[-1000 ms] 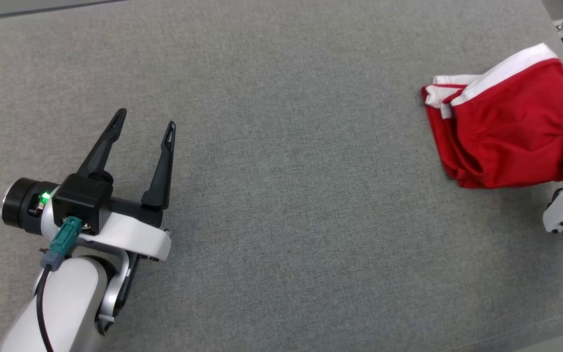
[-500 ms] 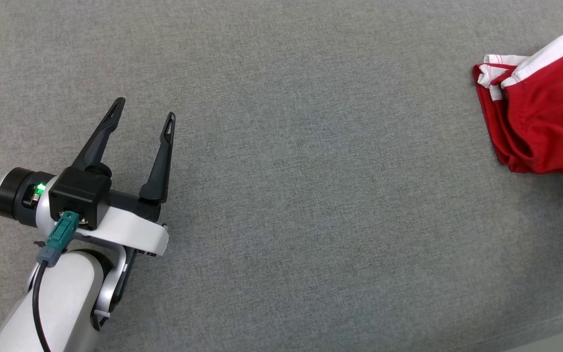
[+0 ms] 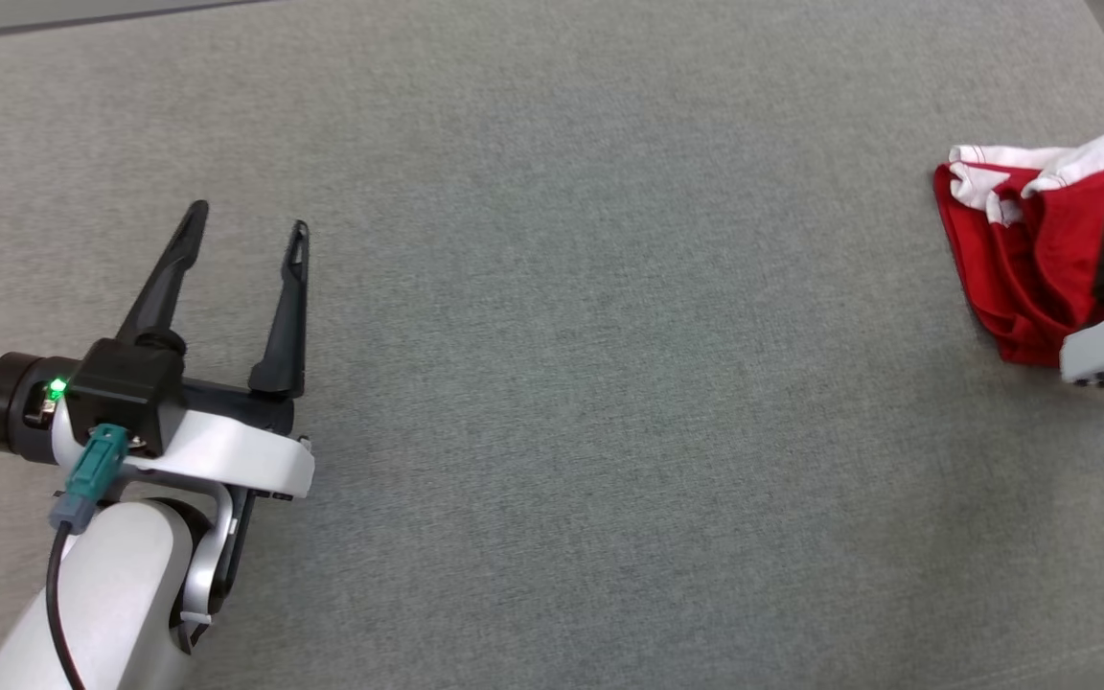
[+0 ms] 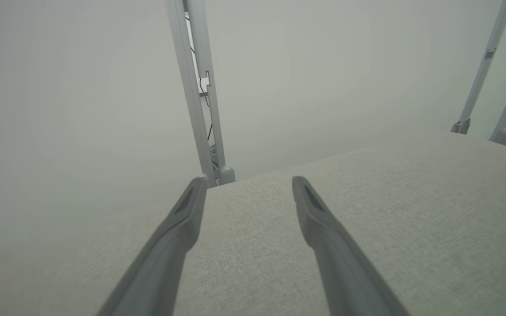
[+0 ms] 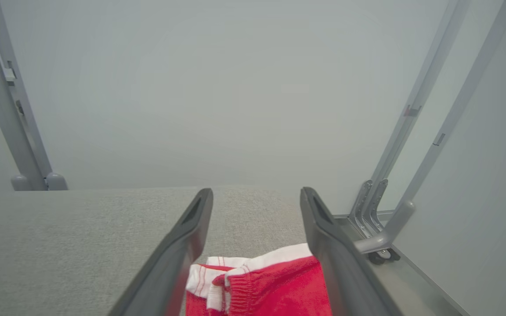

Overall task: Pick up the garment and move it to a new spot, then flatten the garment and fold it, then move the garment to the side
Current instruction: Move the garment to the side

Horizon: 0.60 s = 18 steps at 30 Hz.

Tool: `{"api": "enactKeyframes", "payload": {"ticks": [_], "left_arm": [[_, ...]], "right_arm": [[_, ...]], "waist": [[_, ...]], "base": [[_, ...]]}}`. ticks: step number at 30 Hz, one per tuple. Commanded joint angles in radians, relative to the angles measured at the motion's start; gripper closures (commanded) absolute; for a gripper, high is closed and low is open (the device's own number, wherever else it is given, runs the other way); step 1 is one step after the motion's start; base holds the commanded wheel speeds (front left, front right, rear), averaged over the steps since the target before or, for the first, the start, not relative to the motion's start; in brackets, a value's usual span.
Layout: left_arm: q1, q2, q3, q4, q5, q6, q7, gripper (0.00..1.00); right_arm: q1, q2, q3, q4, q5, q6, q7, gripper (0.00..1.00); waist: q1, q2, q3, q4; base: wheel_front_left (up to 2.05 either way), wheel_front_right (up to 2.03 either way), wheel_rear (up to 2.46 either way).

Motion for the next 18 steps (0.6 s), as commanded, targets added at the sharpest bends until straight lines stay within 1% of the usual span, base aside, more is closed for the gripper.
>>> {"api": "enactKeyframes", "payload": {"ticks": [1,4,8,14,18], "left_arm": [[0.006,-0.001,0.012,0.005,-0.007,0.011,-0.012,0.00],[0.023,-0.008,0.027,0.021,-0.020,0.023,-0.027,0.00],[0.041,-0.028,0.047,0.043,-0.049,0.034,-0.059,0.00],[0.077,-0.044,0.075,0.083,-0.065,0.050,-0.093,0.00],[0.099,-0.059,0.083,0.103,-0.076,0.034,-0.109,0.00]], "right_arm": [[0.031,0.010,0.017,-0.045,0.010,0.000,-0.002,0.00],[0.079,0.041,0.071,-0.147,0.025,0.000,-0.002,0.00],[0.145,0.070,0.143,-0.248,0.047,0.000,-0.002,0.00],[0.236,0.096,0.217,-0.319,0.056,0.000,-0.001,0.00],[0.291,0.100,0.227,-0.335,0.069,0.000,0.017,0.00]], "waist": [[0.0000,0.0000,-0.023,0.022],[0.0000,0.0000,-0.051,0.052],[0.0000,0.0000,-0.095,0.098],[0.0000,0.0000,-0.155,0.157],[0.0000,0.0000,-0.192,0.196]], "base": [[0.00,0.00,0.00],[0.00,0.00,0.00],[0.00,0.00,0.00],[0.00,0.00,0.00],[0.00,0.00,0.00]]}}
